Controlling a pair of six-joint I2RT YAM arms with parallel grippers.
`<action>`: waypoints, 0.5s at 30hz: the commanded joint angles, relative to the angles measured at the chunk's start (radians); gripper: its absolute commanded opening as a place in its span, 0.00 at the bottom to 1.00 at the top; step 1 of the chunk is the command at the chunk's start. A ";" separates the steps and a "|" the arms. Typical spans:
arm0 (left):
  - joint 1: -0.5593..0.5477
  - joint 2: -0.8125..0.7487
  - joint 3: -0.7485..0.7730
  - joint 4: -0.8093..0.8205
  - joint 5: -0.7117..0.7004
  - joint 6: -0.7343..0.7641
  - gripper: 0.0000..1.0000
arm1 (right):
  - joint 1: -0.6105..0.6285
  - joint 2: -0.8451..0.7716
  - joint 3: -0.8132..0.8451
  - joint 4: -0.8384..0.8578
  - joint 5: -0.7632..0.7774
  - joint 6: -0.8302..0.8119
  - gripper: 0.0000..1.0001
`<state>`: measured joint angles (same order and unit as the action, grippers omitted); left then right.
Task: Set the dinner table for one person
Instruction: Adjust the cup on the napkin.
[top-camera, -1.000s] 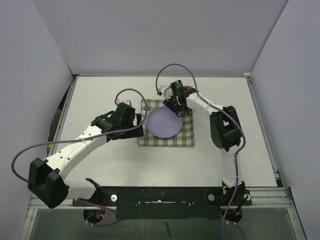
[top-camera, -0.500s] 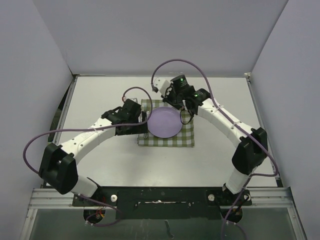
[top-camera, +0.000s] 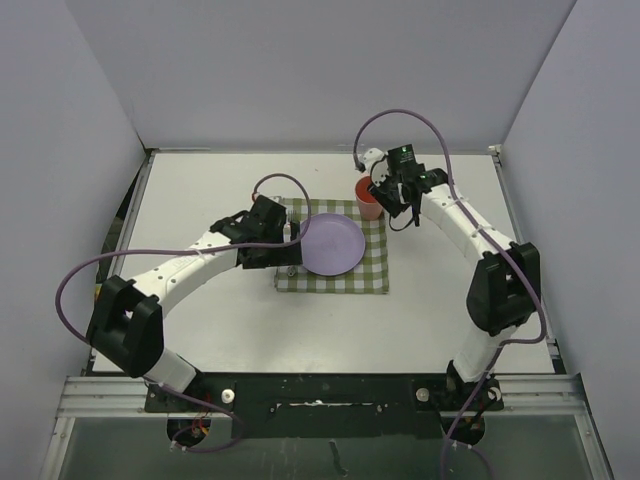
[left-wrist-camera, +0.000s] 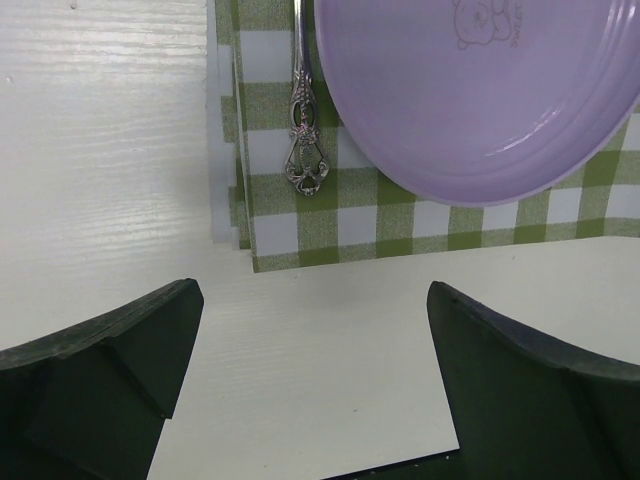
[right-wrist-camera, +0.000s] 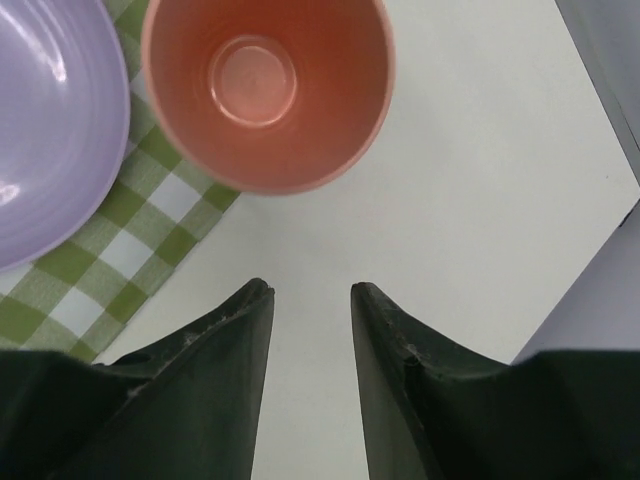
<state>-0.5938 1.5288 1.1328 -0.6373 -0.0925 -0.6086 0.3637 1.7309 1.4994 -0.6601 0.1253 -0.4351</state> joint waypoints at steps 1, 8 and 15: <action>0.005 -0.094 0.022 0.015 -0.005 0.018 0.98 | -0.030 0.076 0.173 0.026 -0.035 0.019 0.40; 0.010 -0.155 -0.018 -0.013 -0.029 0.018 0.98 | -0.035 0.232 0.417 -0.022 -0.070 0.010 0.51; 0.021 -0.179 -0.061 -0.016 -0.029 0.007 0.98 | -0.043 0.291 0.438 -0.014 -0.073 0.025 0.49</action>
<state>-0.5838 1.4021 1.0878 -0.6548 -0.1059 -0.6018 0.3267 2.0125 1.9369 -0.6846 0.0597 -0.4294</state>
